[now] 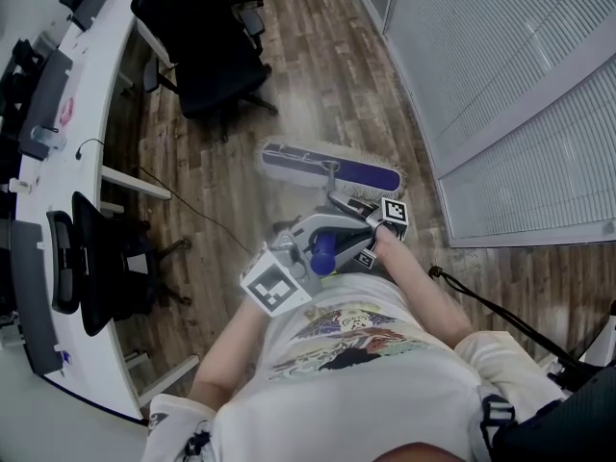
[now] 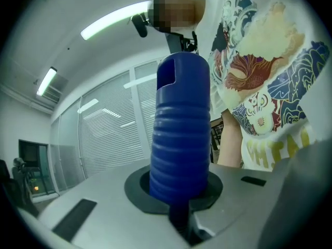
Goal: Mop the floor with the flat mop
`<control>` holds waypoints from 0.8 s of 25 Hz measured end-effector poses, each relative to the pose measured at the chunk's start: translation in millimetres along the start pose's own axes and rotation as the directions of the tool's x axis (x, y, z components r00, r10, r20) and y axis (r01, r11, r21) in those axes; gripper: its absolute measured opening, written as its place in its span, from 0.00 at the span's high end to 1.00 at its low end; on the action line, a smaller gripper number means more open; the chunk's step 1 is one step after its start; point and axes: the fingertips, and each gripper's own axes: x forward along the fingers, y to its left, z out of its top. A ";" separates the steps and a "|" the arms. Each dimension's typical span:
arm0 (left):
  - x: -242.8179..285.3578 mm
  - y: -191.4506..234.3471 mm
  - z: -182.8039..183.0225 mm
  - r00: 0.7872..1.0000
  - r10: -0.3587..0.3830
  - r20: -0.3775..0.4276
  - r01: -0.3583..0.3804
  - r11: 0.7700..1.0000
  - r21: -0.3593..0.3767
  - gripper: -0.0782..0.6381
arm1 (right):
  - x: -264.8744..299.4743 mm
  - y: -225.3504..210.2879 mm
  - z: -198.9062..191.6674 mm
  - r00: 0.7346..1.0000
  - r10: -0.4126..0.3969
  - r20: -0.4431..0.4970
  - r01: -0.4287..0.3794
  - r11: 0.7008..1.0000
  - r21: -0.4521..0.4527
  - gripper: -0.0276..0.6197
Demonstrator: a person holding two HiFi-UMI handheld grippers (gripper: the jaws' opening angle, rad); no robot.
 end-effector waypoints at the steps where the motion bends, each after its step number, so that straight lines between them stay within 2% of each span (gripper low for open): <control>1: 1.3 -1.1 0.8 1.000 0.004 0.010 -0.004 1.000 0.010 0.86 | -1.7 -0.9 0.7 1.000 -0.002 0.006 0.002 1.000 -0.004 0.60; 10: -11.6 26.4 -1.6 0.981 0.173 0.091 -0.170 0.984 -0.046 0.88 | 14.8 1.0 6.4 1.000 0.000 -0.020 -0.001 0.999 -0.036 0.59; 13: -14.6 21.0 -11.1 0.983 0.168 0.071 -0.165 0.985 -0.052 0.88 | 16.1 -6.6 9.9 1.000 -0.016 0.008 0.017 0.999 -0.049 0.59; 17: 1.2 19.2 -31.0 0.989 0.137 0.048 -0.138 0.990 0.017 0.88 | 14.9 -11.4 34.9 0.999 -0.024 0.042 0.027 0.998 -0.064 0.59; 20: 14.6 44.2 -43.7 0.983 0.183 0.029 -0.183 0.983 0.014 0.88 | 22.5 -1.7 61.4 0.993 -0.002 0.116 0.008 0.999 -0.052 0.59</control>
